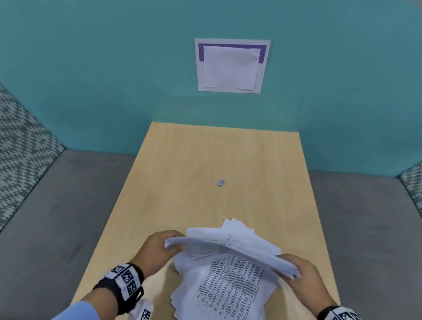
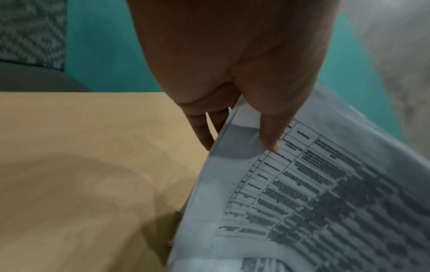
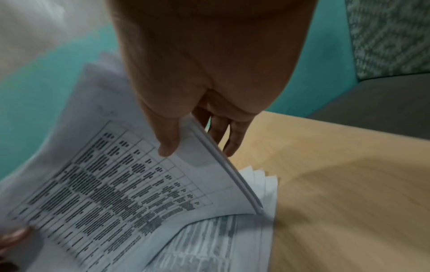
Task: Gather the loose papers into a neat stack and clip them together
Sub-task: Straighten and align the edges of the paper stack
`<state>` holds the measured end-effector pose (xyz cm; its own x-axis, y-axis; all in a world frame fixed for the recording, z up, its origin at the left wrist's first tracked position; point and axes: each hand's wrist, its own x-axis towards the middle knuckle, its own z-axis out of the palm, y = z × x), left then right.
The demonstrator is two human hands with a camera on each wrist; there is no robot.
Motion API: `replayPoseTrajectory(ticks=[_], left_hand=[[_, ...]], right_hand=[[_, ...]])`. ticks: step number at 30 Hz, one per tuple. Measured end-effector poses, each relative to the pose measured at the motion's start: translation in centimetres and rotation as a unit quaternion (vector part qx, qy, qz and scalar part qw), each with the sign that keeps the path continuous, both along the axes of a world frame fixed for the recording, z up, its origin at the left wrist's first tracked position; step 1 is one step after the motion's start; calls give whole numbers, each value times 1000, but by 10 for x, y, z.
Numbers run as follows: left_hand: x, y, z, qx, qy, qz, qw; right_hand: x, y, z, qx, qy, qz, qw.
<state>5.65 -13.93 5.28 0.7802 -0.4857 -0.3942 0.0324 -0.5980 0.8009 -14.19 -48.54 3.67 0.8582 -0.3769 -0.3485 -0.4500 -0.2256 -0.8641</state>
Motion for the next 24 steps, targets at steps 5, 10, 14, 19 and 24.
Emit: replayPoseTrajectory(ticks=[5,10,14,19,24], left_hand=[[2,-5,24,-64,-38,45,996],[-2,2,26,-37,-71,27,996],[-2,-2,26,71,-188,-90,975],[-18,-59,33,127,-356,-297,877],[-54,-125,13,159,-412,-394,806]], right_hand=[[6,-2,17,-19,-59,-79,995],[-1,-2,21,-48,-55,-29,997],[3,0,26,-69,-33,19,997],[14,3,31,-85,-33,48,995],[16,1,25,-159,-53,130,977]])
